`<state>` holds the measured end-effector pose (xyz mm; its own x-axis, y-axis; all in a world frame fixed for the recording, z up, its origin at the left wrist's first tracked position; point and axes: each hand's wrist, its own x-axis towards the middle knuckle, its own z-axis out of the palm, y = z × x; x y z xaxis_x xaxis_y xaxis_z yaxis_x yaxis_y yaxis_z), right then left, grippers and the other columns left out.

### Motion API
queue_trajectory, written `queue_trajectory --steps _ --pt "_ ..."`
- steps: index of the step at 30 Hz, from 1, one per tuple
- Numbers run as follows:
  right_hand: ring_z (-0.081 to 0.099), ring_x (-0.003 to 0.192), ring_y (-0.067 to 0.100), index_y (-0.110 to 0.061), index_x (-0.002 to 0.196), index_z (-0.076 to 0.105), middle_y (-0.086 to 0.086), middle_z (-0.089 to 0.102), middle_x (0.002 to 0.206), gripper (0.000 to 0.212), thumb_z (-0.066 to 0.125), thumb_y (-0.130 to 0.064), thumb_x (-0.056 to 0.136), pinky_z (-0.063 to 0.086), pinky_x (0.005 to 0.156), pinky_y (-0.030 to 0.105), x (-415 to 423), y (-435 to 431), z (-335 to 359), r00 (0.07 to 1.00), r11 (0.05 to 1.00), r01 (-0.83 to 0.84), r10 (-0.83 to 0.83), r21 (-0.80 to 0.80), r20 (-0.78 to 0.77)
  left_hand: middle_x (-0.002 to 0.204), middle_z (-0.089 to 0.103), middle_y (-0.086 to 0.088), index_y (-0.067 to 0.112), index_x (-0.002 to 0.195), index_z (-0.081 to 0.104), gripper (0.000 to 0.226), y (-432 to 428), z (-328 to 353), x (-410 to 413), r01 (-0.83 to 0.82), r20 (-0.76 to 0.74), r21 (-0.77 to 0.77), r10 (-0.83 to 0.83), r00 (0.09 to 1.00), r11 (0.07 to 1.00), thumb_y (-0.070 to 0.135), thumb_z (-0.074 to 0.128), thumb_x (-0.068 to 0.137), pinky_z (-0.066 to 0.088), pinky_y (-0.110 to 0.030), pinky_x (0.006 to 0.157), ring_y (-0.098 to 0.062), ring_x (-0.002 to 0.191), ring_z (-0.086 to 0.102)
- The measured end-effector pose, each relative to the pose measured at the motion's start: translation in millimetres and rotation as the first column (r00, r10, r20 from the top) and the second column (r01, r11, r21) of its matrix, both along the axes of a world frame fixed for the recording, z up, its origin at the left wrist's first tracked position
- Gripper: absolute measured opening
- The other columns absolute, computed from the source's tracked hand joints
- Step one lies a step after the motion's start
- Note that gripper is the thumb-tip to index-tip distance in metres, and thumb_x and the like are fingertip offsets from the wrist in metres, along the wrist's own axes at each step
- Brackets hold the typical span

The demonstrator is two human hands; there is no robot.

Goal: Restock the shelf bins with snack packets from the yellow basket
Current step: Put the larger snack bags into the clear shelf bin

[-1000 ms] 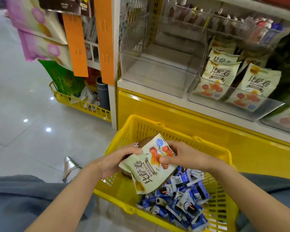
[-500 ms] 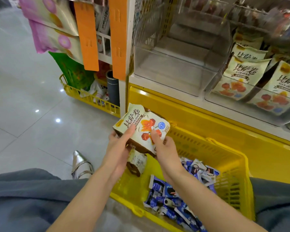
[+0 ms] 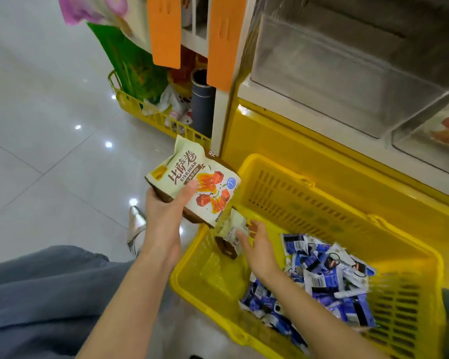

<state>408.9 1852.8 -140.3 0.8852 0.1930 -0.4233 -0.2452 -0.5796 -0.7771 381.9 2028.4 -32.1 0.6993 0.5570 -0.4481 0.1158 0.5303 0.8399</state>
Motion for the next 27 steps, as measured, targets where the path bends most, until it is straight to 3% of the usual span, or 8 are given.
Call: queue_trajectory --steps 3,6,14,17,21,24,27 --pt "0.036 0.133 0.026 -0.003 0.142 0.025 0.014 0.034 0.142 0.067 0.059 -0.03 0.091 0.035 0.107 0.031 5 17 -19 1.0 0.999 0.008 -0.008 -0.051 -0.016 0.109 0.068 0.0 0.013 0.124 0.05 0.057 6 -5 3 -0.028 -0.041 -0.008 0.027 0.999 1.0 0.017 0.074 0.072 0.057 -0.035 0.076 -0.018 0.097 0.067" --pt "0.03 0.135 0.026 -0.002 0.144 0.019 0.014 0.028 0.143 0.082 0.065 -0.038 0.085 0.031 0.109 0.034 11 27 -32 0.993 0.98 -0.109 0.115 -0.164 0.027 0.114 0.066 -0.003 0.013 0.125 0.048 0.057 6 -9 6 -0.011 -0.069 -0.004 0.011 0.998 1.0 0.017 0.073 0.074 0.055 -0.038 0.083 -0.019 0.1 0.066" --pt "0.033 0.129 0.012 -0.016 0.144 0.022 0.003 0.03 0.143 0.075 0.065 -0.035 0.086 0.031 0.103 0.023 30 -37 -36 0.982 0.977 -0.184 0.188 -0.106 0.025 0.108 0.069 -0.002 0.014 0.125 0.048 0.072 -8 -13 14 0.061 -0.055 -0.086 -0.066 0.996 0.994 0.026 0.077 0.061 0.057 -0.028 0.069 -0.016 0.095 0.068" --pt "0.037 0.132 0.018 -0.019 0.146 0.019 0.002 0.03 0.148 0.062 0.052 -0.03 0.095 0.037 0.105 0.034 27 -73 -40 0.995 0.99 -0.101 0.099 -0.102 -0.026 0.107 0.069 0.0 0.016 0.125 0.048 0.077 -11 -14 15 0.102 -0.04 -0.1 -0.106 0.994 0.99 0.03 0.077 0.055 0.057 -0.028 0.068 -0.016 0.094 0.069" --pt "0.054 0.108 0.02 -0.012 0.141 0.031 0.014 0.049 0.134 0.042 0.035 -0.023 0.101 0.047 0.083 0.03 21 -90 -47 0.986 0.979 0.163 -0.165 -0.12 -0.012 0.104 0.071 0.001 0.015 0.124 0.048 0.074 -15 -15 15 0.13 -0.031 -0.097 -0.134 0.991 0.987 0.029 0.077 0.057 0.056 -0.028 0.064 -0.016 0.09 0.07" --pt "0.054 0.115 0.028 -0.007 0.137 0.035 0.014 0.053 0.13 0.053 0.045 -0.038 0.096 0.047 0.093 0.038 24 -86 -53 0.933 0.938 0.336 -0.343 -0.081 -0.112 0.107 0.07 -0.002 0.014 0.125 0.047 0.073 -19 -16 15 0.152 -0.031 -0.089 -0.155 0.987 0.984 0.026 0.076 0.06 0.058 -0.033 0.07 -0.018 0.092 0.07" --pt "0.056 0.114 0.035 0.002 0.128 0.045 0.02 0.058 0.124 0.055 0.065 -0.028 0.087 0.046 0.092 0.04 37 -80 -62 0.881 0.898 0.407 -0.434 -0.166 -0.188 0.109 0.069 -0.002 0.014 0.125 0.048 0.071 -23 -16 17 0.161 -0.04 -0.084 -0.165 0.986 0.983 0.026 0.076 0.061 0.058 -0.035 0.073 -0.018 0.093 0.069"
